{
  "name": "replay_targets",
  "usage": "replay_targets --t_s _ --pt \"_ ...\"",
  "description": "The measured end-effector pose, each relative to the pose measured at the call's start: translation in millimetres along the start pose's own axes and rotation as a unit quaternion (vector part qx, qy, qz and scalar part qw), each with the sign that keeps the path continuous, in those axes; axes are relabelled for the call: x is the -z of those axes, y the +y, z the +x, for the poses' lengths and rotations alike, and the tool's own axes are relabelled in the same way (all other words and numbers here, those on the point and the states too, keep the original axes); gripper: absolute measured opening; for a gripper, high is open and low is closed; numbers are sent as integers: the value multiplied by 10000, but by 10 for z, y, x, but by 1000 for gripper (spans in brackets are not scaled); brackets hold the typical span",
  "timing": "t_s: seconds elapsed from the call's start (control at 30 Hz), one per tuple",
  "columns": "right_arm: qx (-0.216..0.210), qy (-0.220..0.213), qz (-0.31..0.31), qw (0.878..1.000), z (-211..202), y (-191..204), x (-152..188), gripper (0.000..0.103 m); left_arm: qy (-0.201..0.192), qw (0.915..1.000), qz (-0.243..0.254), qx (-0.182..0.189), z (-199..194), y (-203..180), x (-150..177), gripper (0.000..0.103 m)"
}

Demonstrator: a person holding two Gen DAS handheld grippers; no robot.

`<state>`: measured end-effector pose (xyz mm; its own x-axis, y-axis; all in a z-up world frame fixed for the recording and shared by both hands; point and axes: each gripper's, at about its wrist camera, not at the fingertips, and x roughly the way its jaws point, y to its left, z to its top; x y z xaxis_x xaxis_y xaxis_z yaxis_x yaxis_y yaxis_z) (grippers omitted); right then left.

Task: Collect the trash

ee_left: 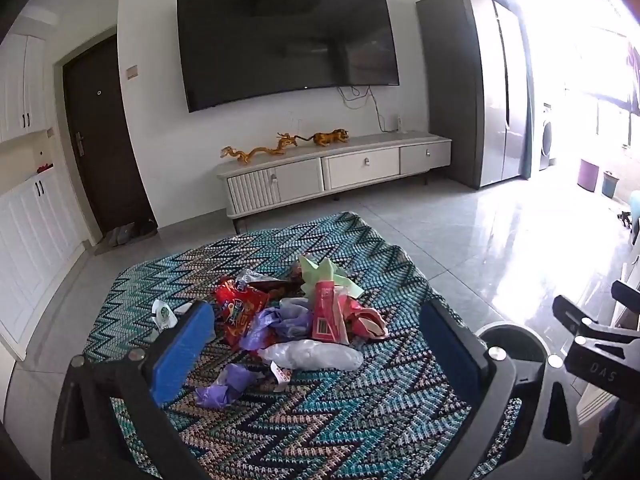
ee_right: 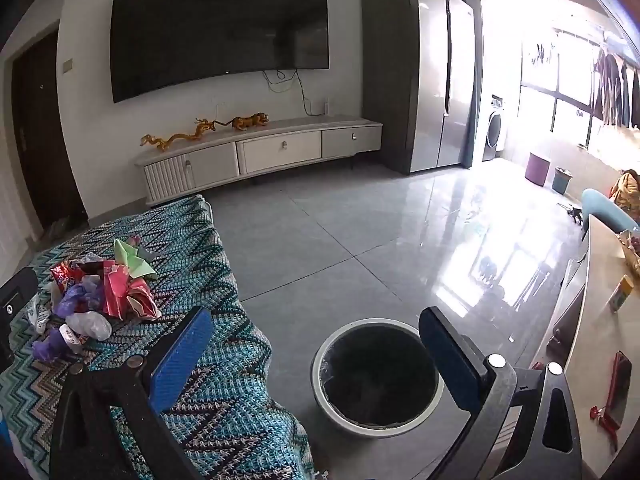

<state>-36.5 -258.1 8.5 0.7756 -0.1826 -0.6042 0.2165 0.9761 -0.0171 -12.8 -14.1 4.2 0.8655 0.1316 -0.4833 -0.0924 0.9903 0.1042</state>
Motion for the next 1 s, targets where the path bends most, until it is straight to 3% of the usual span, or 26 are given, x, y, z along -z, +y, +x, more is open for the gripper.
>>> replay_targets --t_s 0.57,1.0 --pt "252 -355 -405 9982 -263 230 -91 103 -86 9996 12 283 -64 322 -131 103" --pt "249 -475 -487 9974 -363 297 -85 103 -190 9995 -82 222 -103 460 -113 103"
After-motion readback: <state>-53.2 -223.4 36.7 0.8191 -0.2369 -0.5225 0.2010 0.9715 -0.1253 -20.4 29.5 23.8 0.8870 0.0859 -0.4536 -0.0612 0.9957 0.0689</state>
